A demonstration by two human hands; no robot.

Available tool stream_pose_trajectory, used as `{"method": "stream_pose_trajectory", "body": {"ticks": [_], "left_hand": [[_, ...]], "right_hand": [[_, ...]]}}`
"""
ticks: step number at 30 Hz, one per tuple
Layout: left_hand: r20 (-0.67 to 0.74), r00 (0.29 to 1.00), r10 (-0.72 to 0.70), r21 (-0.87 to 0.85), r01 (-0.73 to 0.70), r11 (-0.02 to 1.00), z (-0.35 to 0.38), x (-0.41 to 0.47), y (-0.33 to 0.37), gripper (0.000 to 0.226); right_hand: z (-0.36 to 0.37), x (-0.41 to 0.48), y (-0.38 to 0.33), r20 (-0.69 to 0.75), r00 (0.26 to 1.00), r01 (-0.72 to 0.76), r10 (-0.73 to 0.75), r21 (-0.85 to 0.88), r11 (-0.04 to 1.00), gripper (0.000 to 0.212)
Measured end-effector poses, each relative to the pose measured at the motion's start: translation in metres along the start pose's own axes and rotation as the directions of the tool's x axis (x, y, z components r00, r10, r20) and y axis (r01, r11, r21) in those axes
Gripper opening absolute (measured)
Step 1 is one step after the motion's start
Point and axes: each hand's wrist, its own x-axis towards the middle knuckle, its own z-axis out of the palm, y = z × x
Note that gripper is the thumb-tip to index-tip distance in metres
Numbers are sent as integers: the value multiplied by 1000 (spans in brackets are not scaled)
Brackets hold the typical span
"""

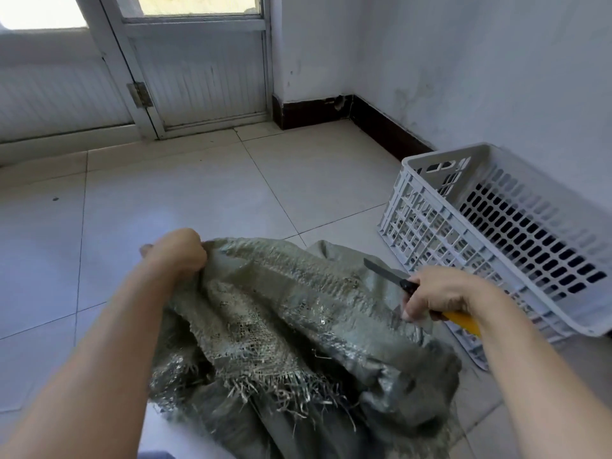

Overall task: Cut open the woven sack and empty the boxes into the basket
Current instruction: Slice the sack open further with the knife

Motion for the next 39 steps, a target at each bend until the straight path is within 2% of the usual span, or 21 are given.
{"method": "stream_pose_trajectory", "body": {"ticks": [2, 3, 5, 6, 7, 9, 10, 12, 14, 16, 19, 21, 24, 26, 28, 29, 31, 33, 36, 37, 39], "left_hand": [[-73, 993, 96, 91, -89, 992, 11, -6, 16, 44], [-79, 965, 250, 17, -249, 968, 19, -11, 27, 61], [2, 827, 563, -254, -544, 800, 28, -33, 53, 83], [84, 747, 659, -287, -615, 734, 34, -42, 65, 81], [155, 684, 713, -231, -677, 699, 42, -46, 74, 72], [193, 655, 731, -68, -734, 675, 60, -41, 81, 40], [157, 679, 717, -88, -713, 695, 64, -38, 82, 24], [92, 763, 640, -342, -579, 740, 59, -33, 81, 7], [71, 833, 548, -557, -423, 715, 46, -31, 81, 12], [51, 867, 496, -649, -348, 676, 33, -30, 79, 12], [102, 850, 516, -670, -325, 667, 23, -30, 68, 22], [152, 839, 522, -616, -332, 714, 20, -29, 60, 18], [189, 833, 521, -587, -329, 740, 18, -26, 51, 23], [237, 818, 525, -551, -332, 766, 18, -25, 50, 24], [273, 803, 530, -437, -387, 812, 18, -28, 55, 10], [278, 787, 551, -411, -421, 809, 17, -32, 61, 11], [290, 731, 618, -480, -448, 755, 18, -42, 78, 40], [263, 698, 666, -555, -456, 696, 19, -53, 93, 36], [224, 744, 629, -547, -438, 713, 20, -55, 99, 15], [209, 746, 632, -567, -434, 700, 20, -55, 99, 17], [204, 691, 693, -619, -458, 638, 20, -59, 101, 42]], "right_hand": [[0, 4, -1, -38, 998, 63, -57, 169, 984, 16], [1, 6, -2, -66, 995, 94, -81, 233, 968, 16], [3, 6, -8, -124, 986, 136, -107, 255, 957, 13], [4, 4, -10, -142, 983, 147, -114, 244, 959, 10], [6, 2, -13, -145, 982, 154, -122, 231, 961, 8], [8, -6, -17, -102, 983, 174, -155, 219, 960, 24], [9, -11, -20, -62, 983, 185, -176, 209, 960, 35], [15, -18, -26, 44, 978, 194, -204, 159, 968, 50], [22, -19, -30, 131, 977, 164, -168, 48, 985, 51], [27, -12, -27, 135, 985, 117, -108, -61, 991, 50], [20, -4, -16, 78, 995, 63, -55, -108, 992, 18], [8, -4, -9, 8, 998, 62, -61, -16, 998, 18], [-5, -9, -6, -58, 992, 124, -112, 284, 951, 17], [-6, -11, -8, -90, 986, 162, -139, 342, 926, 18], [-2, -11, -11, -118, 981, 189, -156, 363, 912, 19], [-1, -12, -14, -126, 979, 199, -163, 372, 907, 18], [1, -13, -18, -133, 973, 228, -190, 385, 895, 18], [0, -16, -21, -130, 967, 252, -219, 380, 890, 18], [0, -21, -19, -123, 969, 241, -214, 289, 926, 20], [0, -22, -18, -126, 971, 231, -204, 261, 938, 20], [2, -22, -14, -135, 968, 241, -211, 267, 933, 18]]}}
